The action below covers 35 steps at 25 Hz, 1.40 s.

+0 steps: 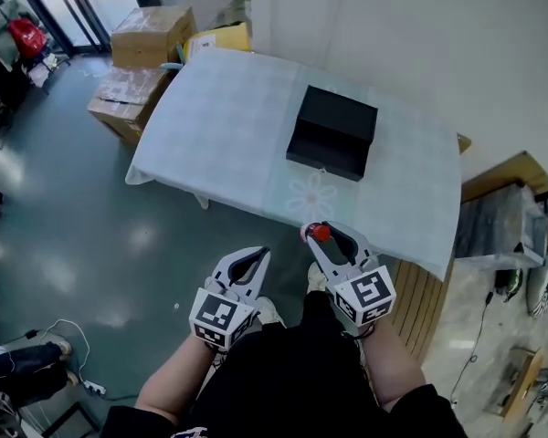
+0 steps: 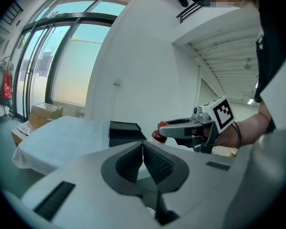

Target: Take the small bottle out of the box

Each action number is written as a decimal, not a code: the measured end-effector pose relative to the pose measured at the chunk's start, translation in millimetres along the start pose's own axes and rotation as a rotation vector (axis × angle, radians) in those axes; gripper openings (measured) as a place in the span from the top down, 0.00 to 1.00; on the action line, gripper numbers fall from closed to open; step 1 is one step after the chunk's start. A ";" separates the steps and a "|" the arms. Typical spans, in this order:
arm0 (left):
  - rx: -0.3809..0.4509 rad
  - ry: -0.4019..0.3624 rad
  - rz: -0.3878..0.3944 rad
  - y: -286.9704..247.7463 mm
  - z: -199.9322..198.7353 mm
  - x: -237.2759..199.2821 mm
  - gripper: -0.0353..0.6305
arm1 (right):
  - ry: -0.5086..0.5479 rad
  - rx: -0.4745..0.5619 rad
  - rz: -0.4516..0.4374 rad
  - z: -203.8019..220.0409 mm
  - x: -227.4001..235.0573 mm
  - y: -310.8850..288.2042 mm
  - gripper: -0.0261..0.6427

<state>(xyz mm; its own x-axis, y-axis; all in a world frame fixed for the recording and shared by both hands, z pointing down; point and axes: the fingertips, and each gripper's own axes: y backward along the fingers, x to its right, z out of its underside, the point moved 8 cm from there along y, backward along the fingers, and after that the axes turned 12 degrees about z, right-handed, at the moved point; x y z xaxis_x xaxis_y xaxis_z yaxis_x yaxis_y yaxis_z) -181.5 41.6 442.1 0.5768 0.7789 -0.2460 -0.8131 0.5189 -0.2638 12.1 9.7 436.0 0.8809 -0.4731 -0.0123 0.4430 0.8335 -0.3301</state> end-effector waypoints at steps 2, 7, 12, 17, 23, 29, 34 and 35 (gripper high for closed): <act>0.001 0.003 0.013 1.1 -1.1 4.0 0.91 | -0.011 -0.005 0.013 0.9 -3.5 12.3 0.72; 0.006 0.012 0.040 -5.6 -6.6 13.6 0.91 | -0.021 -0.003 0.042 -1.7 -2.8 35.5 0.72; 0.014 -0.003 0.049 -17.0 -6.1 24.9 0.91 | -0.017 0.005 0.038 1.7 2.4 51.2 0.72; 0.013 -0.008 0.032 -29.1 -8.8 41.6 0.90 | -0.010 0.010 0.005 1.8 15.2 61.9 0.72; 0.025 0.011 -0.010 -43.4 -8.8 64.4 0.91 | 0.002 0.019 -0.033 4.9 33.3 77.8 0.72; 0.026 0.005 -0.030 -60.8 -7.5 88.8 0.90 | 0.011 0.028 -0.065 9.7 51.8 94.3 0.72; 0.024 0.004 -0.044 -70.3 -7.4 107.0 0.90 | 0.016 0.037 -0.082 14.0 63.4 107.7 0.72; 0.025 0.008 -0.049 -71.7 -7.5 109.8 0.90 | 0.018 0.039 -0.086 14.6 65.3 110.1 0.72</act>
<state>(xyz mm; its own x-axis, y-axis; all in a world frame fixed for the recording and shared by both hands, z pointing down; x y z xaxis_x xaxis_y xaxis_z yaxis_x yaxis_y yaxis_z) -59.3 87.3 427.0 0.6162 0.7498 -0.2409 -0.7858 0.5647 -0.2524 120.8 74.7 412.6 0.8366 -0.5478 -0.0027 0.5230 0.8001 -0.2940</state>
